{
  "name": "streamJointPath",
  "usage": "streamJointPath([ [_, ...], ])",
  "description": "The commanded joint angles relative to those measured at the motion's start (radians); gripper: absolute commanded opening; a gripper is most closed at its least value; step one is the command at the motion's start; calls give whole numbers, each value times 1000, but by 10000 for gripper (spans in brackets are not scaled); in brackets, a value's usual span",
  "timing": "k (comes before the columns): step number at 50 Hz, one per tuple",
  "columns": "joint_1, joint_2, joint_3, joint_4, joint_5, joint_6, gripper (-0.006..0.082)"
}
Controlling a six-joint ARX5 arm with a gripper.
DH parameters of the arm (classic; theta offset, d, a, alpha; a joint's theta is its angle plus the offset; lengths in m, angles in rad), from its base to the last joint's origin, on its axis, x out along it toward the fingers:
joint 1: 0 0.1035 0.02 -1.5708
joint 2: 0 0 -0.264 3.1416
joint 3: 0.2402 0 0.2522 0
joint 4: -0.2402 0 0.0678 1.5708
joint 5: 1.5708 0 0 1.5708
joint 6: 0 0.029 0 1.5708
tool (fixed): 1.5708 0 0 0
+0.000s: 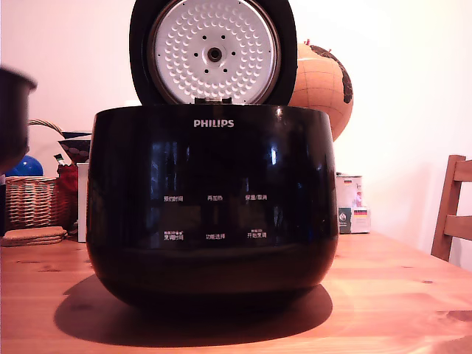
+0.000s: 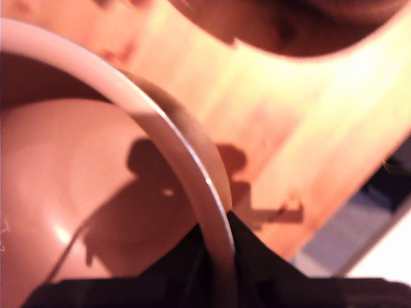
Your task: Pick up the metallic pot next to the rice cooker
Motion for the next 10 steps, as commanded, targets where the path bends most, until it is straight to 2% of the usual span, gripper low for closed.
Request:
streamJointPath([
  [1,-10,-30,35,15,-11,-6,-20],
  [10,-12,-30,36,15,-11,-5,-20],
])
